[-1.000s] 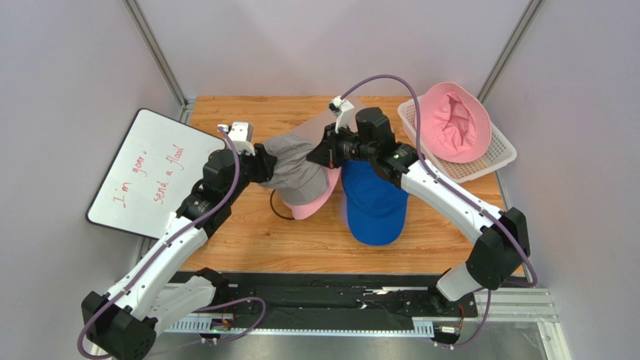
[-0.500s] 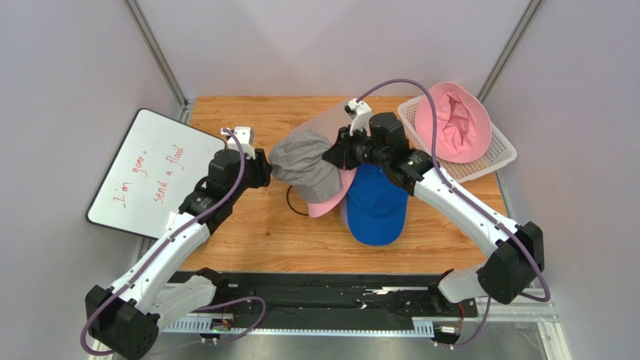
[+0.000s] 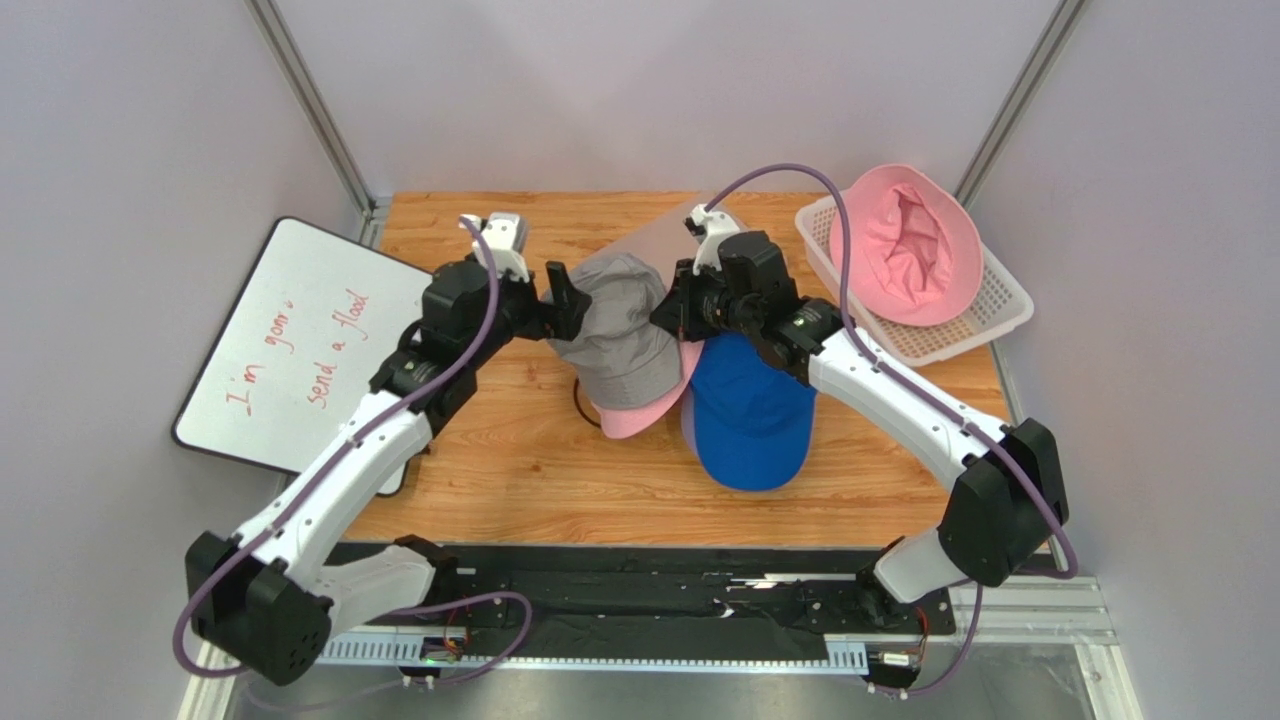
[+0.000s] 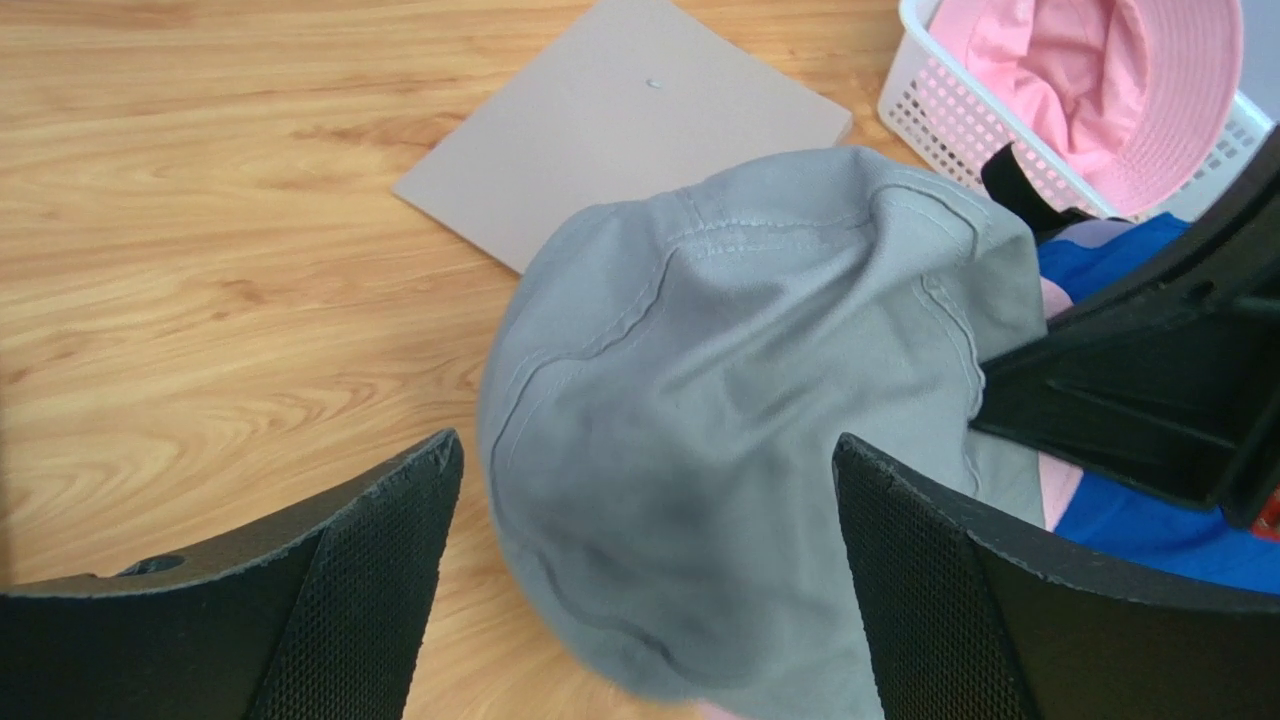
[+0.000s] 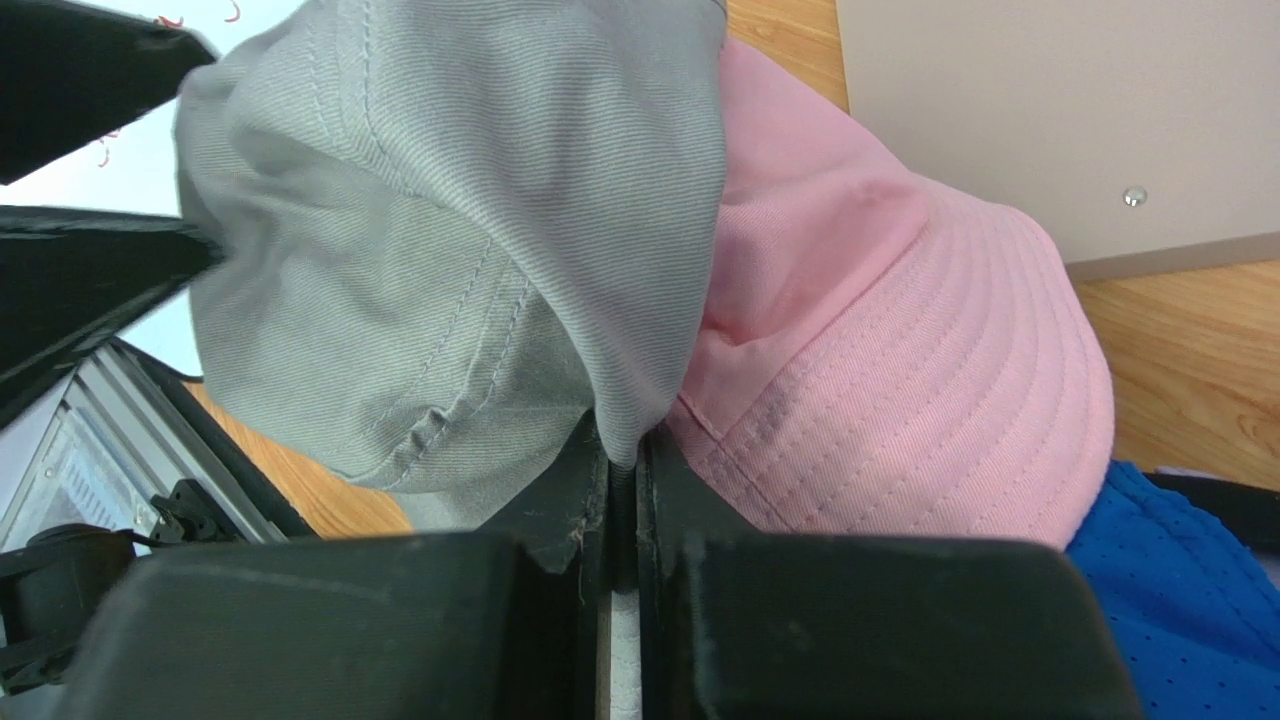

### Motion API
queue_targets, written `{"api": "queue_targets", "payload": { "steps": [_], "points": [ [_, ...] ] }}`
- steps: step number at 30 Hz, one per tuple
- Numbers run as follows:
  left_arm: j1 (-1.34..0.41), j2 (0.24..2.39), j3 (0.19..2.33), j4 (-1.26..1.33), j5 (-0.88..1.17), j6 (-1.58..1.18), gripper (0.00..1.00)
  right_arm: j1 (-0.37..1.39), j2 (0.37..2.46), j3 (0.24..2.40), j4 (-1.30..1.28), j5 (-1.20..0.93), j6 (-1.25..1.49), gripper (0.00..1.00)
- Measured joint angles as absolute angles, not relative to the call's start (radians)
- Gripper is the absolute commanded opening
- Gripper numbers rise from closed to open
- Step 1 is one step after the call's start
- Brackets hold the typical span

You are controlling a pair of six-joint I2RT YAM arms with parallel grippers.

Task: Stack the hats
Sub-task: Adjust the hat on the hat stand.

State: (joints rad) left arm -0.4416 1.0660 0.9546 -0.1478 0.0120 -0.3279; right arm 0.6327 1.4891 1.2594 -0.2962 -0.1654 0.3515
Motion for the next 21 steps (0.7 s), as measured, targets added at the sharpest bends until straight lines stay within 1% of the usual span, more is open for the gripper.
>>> {"api": "queue_targets", "payload": {
  "steps": [4, 8, 12, 18, 21],
  "points": [
    [-0.442, 1.192, 0.978, -0.097, 0.064, -0.339, 0.97, 0.633, 1.509, 1.256, -0.289, -0.164, 0.367, 0.02],
    [-0.441, 1.262, 1.007, -0.068, 0.087, -0.342, 0.94, 0.638, 1.547, 1.257, -0.248, -0.175, 0.384, 0.02],
    [-0.436, 1.268, 1.007, -0.059, 0.078, -0.346, 0.93, 0.652, 1.604, 1.278, -0.215, -0.193, 0.406, 0.02],
    [-0.432, 1.214, 1.007, -0.128, -0.036, -0.31, 0.93, 0.703, 1.666, 1.335, -0.195, -0.191, 0.424, 0.03],
    [-0.426, 1.19, 1.007, -0.168, -0.084, -0.286, 0.93, 0.732, 1.682, 1.349, -0.189, -0.187, 0.428, 0.05]
  ]
}}
